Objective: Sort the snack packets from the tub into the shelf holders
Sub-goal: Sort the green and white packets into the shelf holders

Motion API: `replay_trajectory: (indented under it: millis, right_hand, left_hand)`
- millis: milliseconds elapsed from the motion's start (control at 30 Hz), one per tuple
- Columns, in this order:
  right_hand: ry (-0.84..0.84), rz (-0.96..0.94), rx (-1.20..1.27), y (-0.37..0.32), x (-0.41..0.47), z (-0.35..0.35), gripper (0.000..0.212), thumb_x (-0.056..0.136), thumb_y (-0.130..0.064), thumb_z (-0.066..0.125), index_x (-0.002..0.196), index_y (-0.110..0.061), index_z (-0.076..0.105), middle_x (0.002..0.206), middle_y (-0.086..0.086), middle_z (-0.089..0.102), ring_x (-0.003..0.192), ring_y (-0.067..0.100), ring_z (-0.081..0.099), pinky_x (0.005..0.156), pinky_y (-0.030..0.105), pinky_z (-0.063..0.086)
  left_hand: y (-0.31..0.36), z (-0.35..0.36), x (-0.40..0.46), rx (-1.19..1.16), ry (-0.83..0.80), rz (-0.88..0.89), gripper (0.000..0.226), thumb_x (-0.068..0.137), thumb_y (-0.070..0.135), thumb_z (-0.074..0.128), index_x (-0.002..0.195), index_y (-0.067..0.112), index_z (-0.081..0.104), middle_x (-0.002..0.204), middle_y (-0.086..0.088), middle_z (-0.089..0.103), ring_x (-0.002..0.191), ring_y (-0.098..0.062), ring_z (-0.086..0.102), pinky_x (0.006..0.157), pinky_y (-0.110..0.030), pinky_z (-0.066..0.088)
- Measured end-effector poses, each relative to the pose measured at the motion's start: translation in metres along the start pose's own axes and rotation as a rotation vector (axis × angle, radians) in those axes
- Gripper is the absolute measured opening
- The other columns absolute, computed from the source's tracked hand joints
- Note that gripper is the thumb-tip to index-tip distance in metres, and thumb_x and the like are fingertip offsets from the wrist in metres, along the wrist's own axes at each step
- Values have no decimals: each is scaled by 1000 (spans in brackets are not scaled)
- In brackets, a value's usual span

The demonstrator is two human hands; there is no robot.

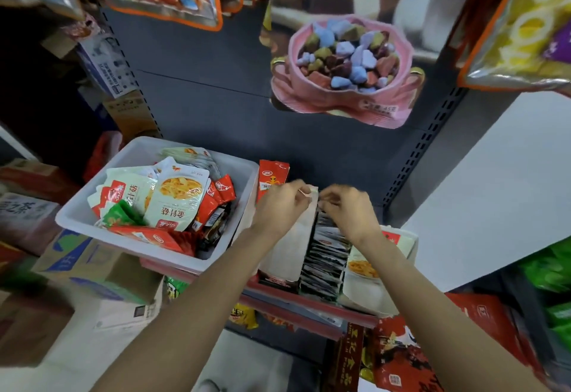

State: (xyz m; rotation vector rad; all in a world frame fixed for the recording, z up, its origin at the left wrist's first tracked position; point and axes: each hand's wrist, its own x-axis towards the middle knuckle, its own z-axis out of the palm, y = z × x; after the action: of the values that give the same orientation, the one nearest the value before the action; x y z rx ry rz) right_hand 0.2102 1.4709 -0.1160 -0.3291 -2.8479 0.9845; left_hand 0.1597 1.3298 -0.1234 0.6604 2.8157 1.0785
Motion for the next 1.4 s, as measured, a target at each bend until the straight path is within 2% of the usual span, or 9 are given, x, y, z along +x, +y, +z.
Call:
replay_trajectory:
  millis: [233, 367, 533, 633, 733, 900, 1100, 1333, 1400]
  right_hand:
    - [-148, -27, 244, -89, 13, 67, 18, 90, -9, 55, 97, -8, 72, 99, 3, 71, 86, 11, 61, 72, 14, 40]
    - [-222, -41, 339, -148, 22, 119, 18, 92, -15, 57, 101, -7, 70, 104, 5, 70, 93, 13, 63, 71, 15, 39]
    - [-385, -62, 320, -213, 38, 183, 27, 94, -21, 54, 115, -6, 62, 120, 7, 62, 111, 21, 57, 87, 22, 41]
    - [-504, -14, 239, -240, 46, 218, 33, 95, -27, 52, 120, -7, 56, 122, 9, 58, 113, 24, 54, 83, 24, 38]
    - [-605, -62, 103, -257, 48, 242, 20, 95, -28, 52, 98, -9, 58, 95, 8, 58, 90, 24, 54, 62, 24, 35]
    - [-473, -120, 26, -260, 53, 258, 11, 85, -10, 64, 77, -3, 66, 82, 8, 61, 77, 20, 53, 66, 30, 40]
    - [-449, -90, 249, -253, 58, 237, 47, 77, -15, 75, 50, -17, 36, 55, -6, 34, 52, 7, 32, 54, 23, 26]
    - [-305, 21, 556, -210, 55, 194, 22, 84, -13, 69, 73, -10, 50, 76, 36, 50, 73, 42, 60, 73, 38, 51]
    - [-268, 35, 586, -200, 52, 176, 14, 85, -13, 68, 78, -18, 56, 77, 34, 53, 77, 35, 61, 80, 44, 55]
  left_hand:
    - [-70, -69, -34, -123, 308, -166, 16, 89, 15, 60, 103, 14, 67, 88, 3, 69, 78, -6, 60, 66, -10, 40]
    - [-139, -129, -44, -106, 421, -274, 14, 89, 13, 58, 101, 12, 67, 90, -3, 70, 82, -16, 63, 75, -21, 45]
    - [-229, -183, -53, 57, 234, -460, 26, 91, 7, 54, 115, 4, 63, 111, -18, 66, 102, -34, 61, 87, -35, 46]
    - [-262, -199, -60, 92, 81, -404, 32, 90, -4, 47, 120, -2, 59, 120, -22, 61, 112, -37, 56, 93, -35, 41]
    - [-275, -205, -61, 109, -15, -354, 33, 94, 0, 47, 125, 1, 57, 123, -18, 60, 110, -31, 57, 87, -27, 38]
    - [-289, -206, -58, 28, -100, -343, 29, 94, 1, 48, 120, 3, 61, 121, -14, 62, 114, -28, 56, 83, -17, 36]
    - [-296, -208, -60, -69, -53, -382, 24, 94, 12, 53, 115, 6, 63, 114, -11, 64, 108, -25, 58, 81, -19, 38]
    - [-277, -202, -48, -73, 61, -361, 44, 91, 27, 60, 130, 11, 48, 122, -11, 59, 107, -25, 55, 81, -24, 38]
    - [-257, -200, -41, -176, 135, -340, 47, 89, 27, 63, 128, 10, 43, 107, -13, 62, 96, -24, 59, 71, -24, 40]
